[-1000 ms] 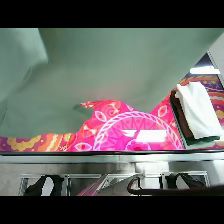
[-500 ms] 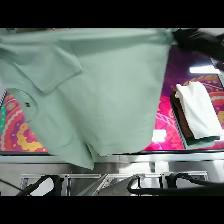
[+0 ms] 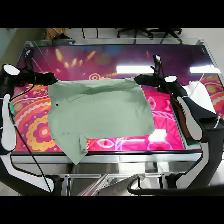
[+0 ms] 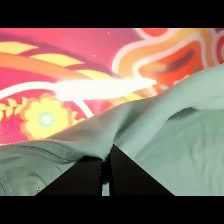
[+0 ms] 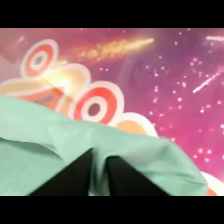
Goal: Fold the shirts.
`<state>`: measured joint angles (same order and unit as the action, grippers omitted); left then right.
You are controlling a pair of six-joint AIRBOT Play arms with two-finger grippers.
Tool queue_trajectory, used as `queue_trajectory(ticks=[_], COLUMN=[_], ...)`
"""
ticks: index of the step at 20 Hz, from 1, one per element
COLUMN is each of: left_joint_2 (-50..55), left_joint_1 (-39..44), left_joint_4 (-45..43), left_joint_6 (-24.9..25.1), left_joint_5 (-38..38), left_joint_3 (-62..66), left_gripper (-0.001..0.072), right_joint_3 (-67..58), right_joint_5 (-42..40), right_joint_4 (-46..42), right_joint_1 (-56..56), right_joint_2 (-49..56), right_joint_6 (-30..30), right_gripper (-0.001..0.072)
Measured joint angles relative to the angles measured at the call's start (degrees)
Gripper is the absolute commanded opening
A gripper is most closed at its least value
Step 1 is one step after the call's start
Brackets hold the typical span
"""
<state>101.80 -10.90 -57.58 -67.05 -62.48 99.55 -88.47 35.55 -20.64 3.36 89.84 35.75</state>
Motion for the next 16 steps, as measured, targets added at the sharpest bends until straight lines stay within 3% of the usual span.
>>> queue_trajectory(ticks=[1, 2, 4, 9, 12, 16], left_joint_2=[1.36, 2.27, 3.28, -0.35, -7.54, -19.06], left_joint_1=[0.11, 0.09, -0.55, -6.14, -10.86, -17.44], left_joint_4=[-0.24, -0.35, -0.79, -1.64, -2.03, -3.43], left_joint_6=[-0.57, -1.33, -3.06, -8.15, -10.43, -10.47], left_joint_5=[-1.49, -3.26, -8.0, -21.05, -24.3, -23.1], left_joint_3=[2.16, 4.55, 8.85, 9.75, -3.45, -29.16], left_gripper=[0.0609, 0.0702, 0.0701, 0.0701, 0.0701, 0.0702], right_joint_3=[0.02, 0.04, 0.04, 0.94, 6.05, 18.36], right_joint_5=[-0.17, 0.15, 3.23, 19.45, 28.68, 34.25], right_joint_4=[-0.04, -0.5, -3.06, -14.86, -19.12, -21.22], right_joint_1=[-0.22, -0.76, -2.71, -12.17, -19.12, -26.88], right_joint_2=[-0.07, -0.66, -2.97, -10.86, -15.67, -22.18], right_joint_6=[0.0, 0.0, 0.98, 11.56, 15.61, 17.88], right_gripper=[0.0264, 0.0264, 0.0264, 0.0262, 0.0263, 0.0297])
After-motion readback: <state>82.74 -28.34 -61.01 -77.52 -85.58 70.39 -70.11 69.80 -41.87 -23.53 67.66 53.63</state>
